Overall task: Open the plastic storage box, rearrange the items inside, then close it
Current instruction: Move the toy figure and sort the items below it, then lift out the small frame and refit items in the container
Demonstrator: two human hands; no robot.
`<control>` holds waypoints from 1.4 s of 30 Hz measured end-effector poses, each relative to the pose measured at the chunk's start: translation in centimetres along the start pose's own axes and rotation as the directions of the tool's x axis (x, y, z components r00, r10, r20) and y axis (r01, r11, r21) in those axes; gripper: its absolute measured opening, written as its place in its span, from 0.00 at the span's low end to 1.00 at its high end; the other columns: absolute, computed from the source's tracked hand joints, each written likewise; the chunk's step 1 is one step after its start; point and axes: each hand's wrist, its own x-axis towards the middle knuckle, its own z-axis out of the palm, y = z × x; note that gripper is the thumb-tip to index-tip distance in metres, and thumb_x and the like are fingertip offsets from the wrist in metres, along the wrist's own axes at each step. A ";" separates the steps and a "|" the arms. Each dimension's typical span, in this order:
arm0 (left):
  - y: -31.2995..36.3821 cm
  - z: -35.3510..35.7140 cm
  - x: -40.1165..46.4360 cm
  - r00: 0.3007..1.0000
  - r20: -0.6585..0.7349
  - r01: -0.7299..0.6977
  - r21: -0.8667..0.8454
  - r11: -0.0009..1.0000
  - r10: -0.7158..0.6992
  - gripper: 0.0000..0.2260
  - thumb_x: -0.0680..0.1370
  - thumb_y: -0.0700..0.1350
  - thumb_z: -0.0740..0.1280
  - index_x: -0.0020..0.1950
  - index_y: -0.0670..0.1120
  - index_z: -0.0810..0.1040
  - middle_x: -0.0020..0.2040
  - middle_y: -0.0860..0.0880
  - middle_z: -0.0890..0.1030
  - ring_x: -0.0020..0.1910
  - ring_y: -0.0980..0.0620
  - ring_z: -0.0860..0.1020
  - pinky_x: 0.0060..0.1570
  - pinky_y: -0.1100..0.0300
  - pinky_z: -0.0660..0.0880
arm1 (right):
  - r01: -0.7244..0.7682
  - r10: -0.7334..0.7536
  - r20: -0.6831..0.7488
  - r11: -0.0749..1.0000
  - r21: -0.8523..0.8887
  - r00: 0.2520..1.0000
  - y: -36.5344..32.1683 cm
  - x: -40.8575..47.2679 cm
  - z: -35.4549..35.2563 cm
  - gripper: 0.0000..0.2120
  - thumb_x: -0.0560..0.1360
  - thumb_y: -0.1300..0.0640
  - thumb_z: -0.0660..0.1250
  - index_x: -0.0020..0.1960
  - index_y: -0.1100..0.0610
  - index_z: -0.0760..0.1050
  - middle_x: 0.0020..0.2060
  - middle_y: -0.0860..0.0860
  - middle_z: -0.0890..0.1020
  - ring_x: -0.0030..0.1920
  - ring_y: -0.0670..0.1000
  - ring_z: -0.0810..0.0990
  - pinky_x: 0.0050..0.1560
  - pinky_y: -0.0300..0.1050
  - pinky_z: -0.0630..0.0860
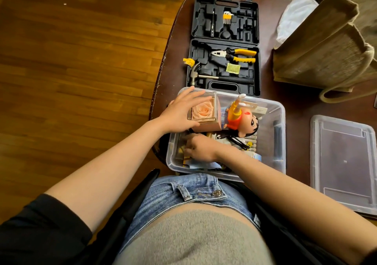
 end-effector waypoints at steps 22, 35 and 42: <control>0.3 0.7 0.2 0.988 -0.141 0.026 -0.210 0.977 -0.056 0.32 0.70 0.44 0.76 0.71 0.55 0.69 0.74 0.56 0.64 0.76 0.56 0.50 0.71 0.52 0.53 | -0.202 0.191 -0.069 0.890 -0.408 0.979 -0.1 3.3 1.8 0.34 0.72 0.49 0.67 0.71 0.63 0.58 0.66 0.60 0.67 0.67 0.60 0.67 0.64 0.52 0.66; 0.1 1.1 0.3 0.985 -0.164 0.017 -0.229 0.973 -0.056 0.28 0.68 0.45 0.77 0.67 0.52 0.75 0.74 0.55 0.65 0.76 0.55 0.51 0.74 0.43 0.51 | -0.006 -0.024 -0.109 0.964 -0.267 0.994 0.1 -0.8 2.4 0.20 0.78 0.54 0.56 0.67 0.60 0.69 0.64 0.59 0.73 0.65 0.59 0.68 0.66 0.51 0.65; 0.0 1.0 0.3 0.983 -0.175 0.004 -0.242 0.970 -0.048 0.26 0.69 0.44 0.77 0.66 0.51 0.75 0.74 0.54 0.65 0.76 0.55 0.52 0.73 0.52 0.49 | -0.201 0.179 -0.110 0.946 -0.252 0.978 0.0 1.2 2.4 0.30 0.74 0.40 0.60 0.68 0.57 0.63 0.66 0.62 0.67 0.67 0.63 0.63 0.68 0.56 0.60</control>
